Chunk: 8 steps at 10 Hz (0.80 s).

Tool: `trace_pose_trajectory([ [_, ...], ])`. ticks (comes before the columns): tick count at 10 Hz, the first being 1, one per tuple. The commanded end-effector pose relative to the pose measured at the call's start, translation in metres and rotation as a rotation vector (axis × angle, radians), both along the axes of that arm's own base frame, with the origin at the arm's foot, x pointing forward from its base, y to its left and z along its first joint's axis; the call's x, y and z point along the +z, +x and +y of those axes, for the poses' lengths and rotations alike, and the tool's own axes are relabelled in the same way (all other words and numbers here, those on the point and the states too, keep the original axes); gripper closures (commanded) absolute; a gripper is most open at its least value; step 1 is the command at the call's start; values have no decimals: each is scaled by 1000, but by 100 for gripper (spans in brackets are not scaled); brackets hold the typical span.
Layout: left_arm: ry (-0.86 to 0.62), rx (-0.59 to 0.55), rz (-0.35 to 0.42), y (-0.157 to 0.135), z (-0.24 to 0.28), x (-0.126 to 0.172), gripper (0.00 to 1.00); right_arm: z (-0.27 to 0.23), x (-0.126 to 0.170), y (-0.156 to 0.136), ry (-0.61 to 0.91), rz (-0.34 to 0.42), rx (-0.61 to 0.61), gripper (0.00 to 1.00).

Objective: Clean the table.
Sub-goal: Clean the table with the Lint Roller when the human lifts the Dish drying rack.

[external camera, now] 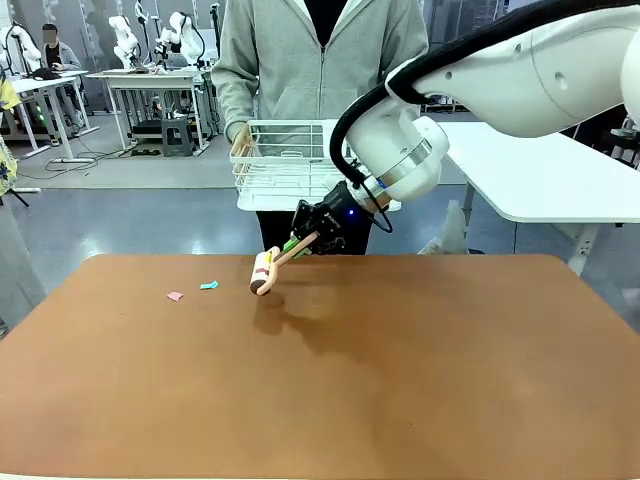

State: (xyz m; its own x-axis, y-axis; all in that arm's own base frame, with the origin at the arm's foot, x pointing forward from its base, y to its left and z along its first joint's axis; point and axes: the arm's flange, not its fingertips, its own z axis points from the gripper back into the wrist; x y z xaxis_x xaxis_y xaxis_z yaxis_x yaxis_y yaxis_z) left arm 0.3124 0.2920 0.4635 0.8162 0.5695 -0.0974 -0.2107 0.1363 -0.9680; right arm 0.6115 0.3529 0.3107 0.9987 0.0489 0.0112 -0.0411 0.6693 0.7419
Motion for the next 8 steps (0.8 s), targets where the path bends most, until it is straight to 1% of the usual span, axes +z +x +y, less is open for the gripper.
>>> trace_pose_trajectory([
  [1, -1, 1, -5, -2, 1, 2, 0, 10, -3, 9, -30, 44, -52, 78],
  [5, -1, 1, -5, -2, 1, 2, 0, 8, -28, 19, -41, 78, -110, 78],
  [6, -1, 1, -5, -2, 1, 2, 0, 8, -36, 21, -35, 96, -118, 78],
  [8, -1, 1, -5, -2, 1, 2, 0, 12, -48, 19, -40, 110, -81, 78],
])
